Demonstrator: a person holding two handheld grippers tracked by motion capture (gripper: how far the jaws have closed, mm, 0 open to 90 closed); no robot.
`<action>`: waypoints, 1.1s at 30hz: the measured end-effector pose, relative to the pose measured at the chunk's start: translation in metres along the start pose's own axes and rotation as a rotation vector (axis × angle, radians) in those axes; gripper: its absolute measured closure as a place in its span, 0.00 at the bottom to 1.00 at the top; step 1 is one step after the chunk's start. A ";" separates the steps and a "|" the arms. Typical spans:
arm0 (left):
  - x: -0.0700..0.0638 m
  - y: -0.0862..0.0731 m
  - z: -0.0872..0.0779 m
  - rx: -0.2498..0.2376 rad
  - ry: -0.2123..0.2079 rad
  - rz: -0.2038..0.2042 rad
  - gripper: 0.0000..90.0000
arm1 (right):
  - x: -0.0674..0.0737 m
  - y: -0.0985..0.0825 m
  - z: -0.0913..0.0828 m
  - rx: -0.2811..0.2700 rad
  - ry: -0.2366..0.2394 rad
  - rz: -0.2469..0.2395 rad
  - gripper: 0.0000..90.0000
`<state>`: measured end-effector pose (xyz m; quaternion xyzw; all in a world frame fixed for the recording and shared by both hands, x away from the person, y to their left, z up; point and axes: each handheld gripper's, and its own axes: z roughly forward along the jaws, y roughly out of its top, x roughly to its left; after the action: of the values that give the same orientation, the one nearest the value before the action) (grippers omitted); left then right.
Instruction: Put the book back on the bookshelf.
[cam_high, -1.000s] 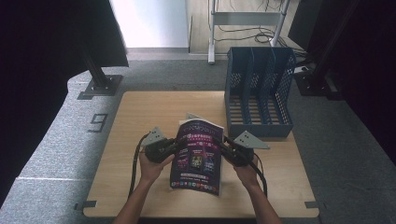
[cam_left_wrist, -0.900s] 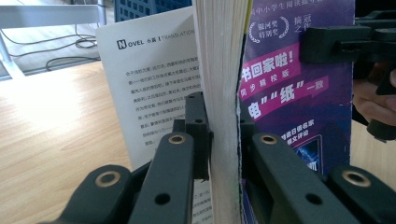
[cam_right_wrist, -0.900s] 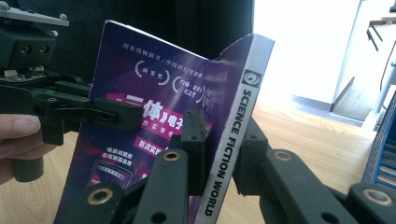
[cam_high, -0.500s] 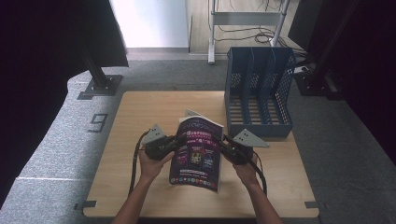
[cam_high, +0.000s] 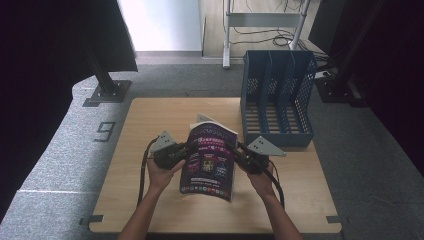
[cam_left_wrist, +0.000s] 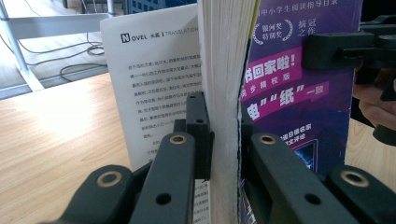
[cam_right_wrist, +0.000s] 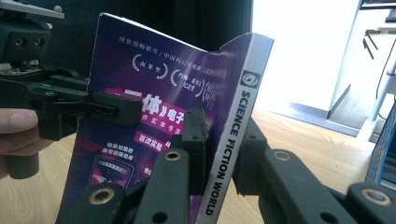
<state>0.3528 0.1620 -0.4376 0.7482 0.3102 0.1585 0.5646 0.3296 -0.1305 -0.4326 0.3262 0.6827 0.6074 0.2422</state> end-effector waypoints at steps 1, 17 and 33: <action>0.000 0.000 0.000 0.000 0.001 -0.001 0.93 | 0.000 0.000 0.001 0.001 0.001 -0.002 0.86; 0.008 0.000 0.001 -0.005 0.017 -0.007 0.93 | 0.000 0.002 0.010 0.006 -0.003 -0.015 0.85; 0.011 0.009 0.007 -0.004 0.042 0.014 0.93 | -0.005 0.005 0.016 -0.002 -0.015 -0.013 0.86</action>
<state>0.3682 0.1620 -0.4323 0.7457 0.3165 0.1785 0.5584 0.3450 -0.1231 -0.4303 0.3262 0.6822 0.6042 0.2515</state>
